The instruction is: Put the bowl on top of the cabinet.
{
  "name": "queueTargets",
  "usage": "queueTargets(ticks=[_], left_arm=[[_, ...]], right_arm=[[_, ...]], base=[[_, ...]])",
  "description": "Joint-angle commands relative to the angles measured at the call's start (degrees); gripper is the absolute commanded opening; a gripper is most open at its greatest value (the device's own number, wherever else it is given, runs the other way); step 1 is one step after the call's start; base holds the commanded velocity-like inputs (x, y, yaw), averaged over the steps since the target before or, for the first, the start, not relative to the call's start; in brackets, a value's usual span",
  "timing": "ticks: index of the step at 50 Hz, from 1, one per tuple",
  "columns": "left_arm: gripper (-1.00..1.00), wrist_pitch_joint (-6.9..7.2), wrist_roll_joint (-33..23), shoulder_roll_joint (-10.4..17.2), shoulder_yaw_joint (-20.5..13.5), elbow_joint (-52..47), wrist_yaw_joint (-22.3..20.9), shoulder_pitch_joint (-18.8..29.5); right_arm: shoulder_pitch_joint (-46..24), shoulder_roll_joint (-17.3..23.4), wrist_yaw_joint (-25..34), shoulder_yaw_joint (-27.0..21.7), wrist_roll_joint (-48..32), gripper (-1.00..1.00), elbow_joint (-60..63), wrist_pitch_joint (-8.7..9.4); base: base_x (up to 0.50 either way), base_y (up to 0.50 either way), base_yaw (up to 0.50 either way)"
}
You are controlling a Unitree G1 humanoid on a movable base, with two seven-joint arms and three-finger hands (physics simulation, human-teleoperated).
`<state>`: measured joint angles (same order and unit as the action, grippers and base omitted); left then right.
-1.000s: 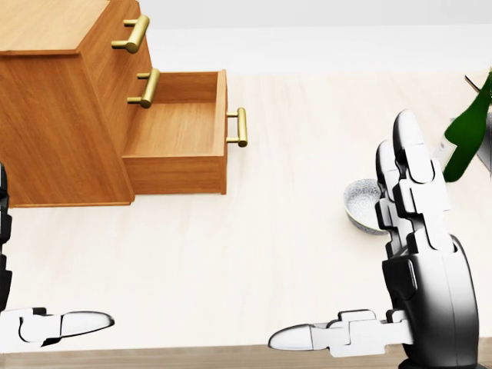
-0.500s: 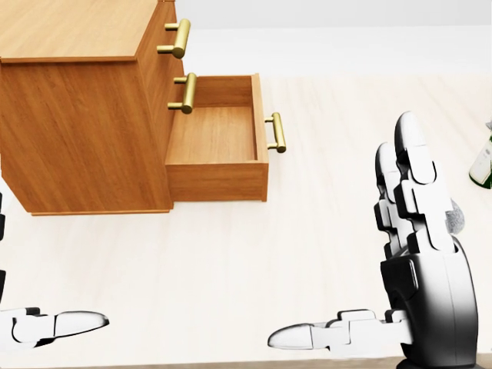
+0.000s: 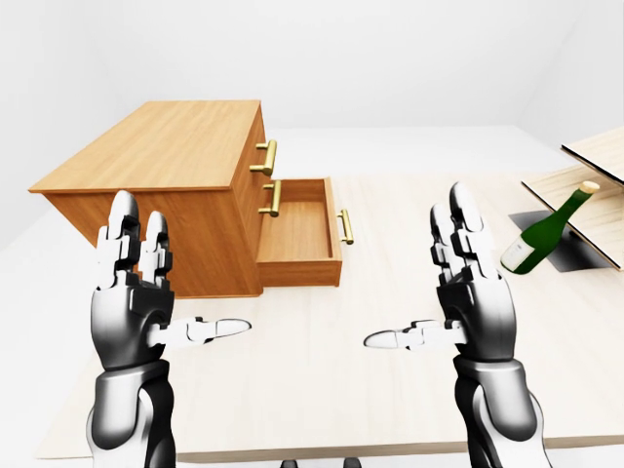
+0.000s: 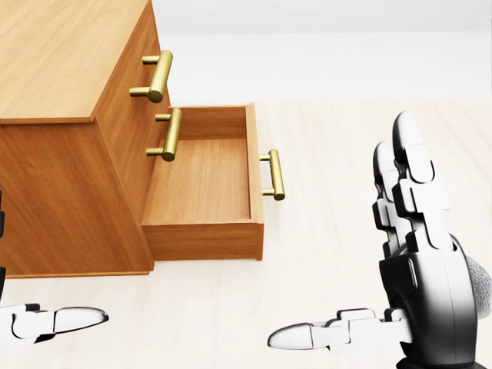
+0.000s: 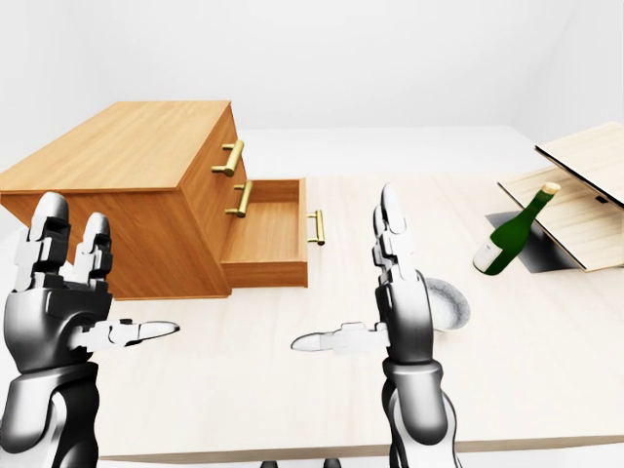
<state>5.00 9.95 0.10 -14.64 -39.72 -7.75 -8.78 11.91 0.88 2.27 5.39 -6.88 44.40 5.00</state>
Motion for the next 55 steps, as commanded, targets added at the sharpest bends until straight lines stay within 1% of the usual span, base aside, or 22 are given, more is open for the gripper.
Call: queueTargets(ticks=[1, 4, 7, 18, 19, 23, 25, 26, 27, 31, 49, 51, 52, 55], left_arm=[[1.00, 0.00, 0.0, 0.1, -0.1, 0.2, 0.2, -0.2], [1.00, 0.00, 0.1, 0.1, -0.2, 0.3, 0.2, -0.1], [1.00, 0.00, 0.1, 0.1, -0.2, 0.1, 0.2, -0.3], [1.00, 0.00, -0.1, 0.1, -0.2, -0.3, 0.3, -0.1], [1.00, 0.00, 0.0, 0.1, -0.2, -0.4, 0.3, -0.2], [1.00, 0.00, 0.0, 0.1, -0.3, -0.3, 0.2, -0.2], [1.00, 0.00, -0.1, 0.1, -0.2, -0.3, 0.3, -0.2], [1.00, 0.00, -0.1, 0.1, -0.2, -0.1, 0.3, -0.1], [1.00, 0.00, -0.2, 0.0, -0.1, 0.1, 0.2, -0.3], [1.00, 0.00, -0.1, -0.1, -0.1, -0.5, 0.2, -0.5], [1.00, 0.00, 0.0, 0.1, -0.2, -0.1, 0.3, -0.2], [1.00, 0.00, -0.1, 0.0, -0.1, 0.1, 0.2, -0.3], [1.00, 0.00, -0.1, 0.0, -0.1, 0.1, 0.2, -0.2], [1.00, 0.00, -0.1, 0.1, -0.1, 0.0, 0.3, -0.2]], right_arm=[[0.5, 0.1, -0.1, 0.4, -0.8, 1.00, -0.5, 0.00], [0.4, 0.7, -0.1, 1.1, -3.0, 1.00, -0.8, 0.00], [0.7, 0.5, 0.0, 1.1, -3.5, 1.00, -0.9, 0.00], [0.5, -0.1, -0.1, 0.2, -2.5, 1.00, -1.1, 0.00], [0.4, -0.6, 0.0, -0.1, -1.1, 1.00, -1.2, 0.00], [0.6, 0.0, -0.3, 0.1, -1.8, 1.00, -0.8, 0.00], [0.5, 0.7, -0.6, 0.6, -4.5, 1.00, -1.8, 0.00], [0.6, 0.3, -0.2, 0.6, -3.8, 1.00, -1.5, 0.00], [0.7, 0.5, -0.6, 0.8, -5.1, 1.00, -1.9, 0.00], [0.7, -0.7, -0.2, -0.4, -2.0, 1.00, -1.5, 0.00], [0.7, 0.2, -0.5, 0.3, -3.9, 1.00, -1.6, 0.00], [0.7, 0.1, -0.3, 0.2, -3.6, 1.00, -1.6, 0.00], [0.7, 0.6, -0.5, 0.6, -5.2, 1.00, -2.0, 0.00], [0.9, 0.1, 0.0, 0.5, -4.3, 1.00, -1.9, 0.00]], base=[[0.50, 0.00, 0.00], [0.50, 0.09, 0.00], [0.50, 0.32, 0.00], [0.44, 0.40, 0.00], [0.00, 0.00, 0.00], [0.00, 0.00, 0.00], [0.00, 0.00, 0.00], [0.00, 0.25, 0.00], [0.00, 0.50, 0.00], [0.00, 0.50, 0.00], [0.00, 0.03, 0.00], [0.00, 0.20, 0.00], [0.00, 0.21, 0.00], [0.04, 0.49, 0.00]])
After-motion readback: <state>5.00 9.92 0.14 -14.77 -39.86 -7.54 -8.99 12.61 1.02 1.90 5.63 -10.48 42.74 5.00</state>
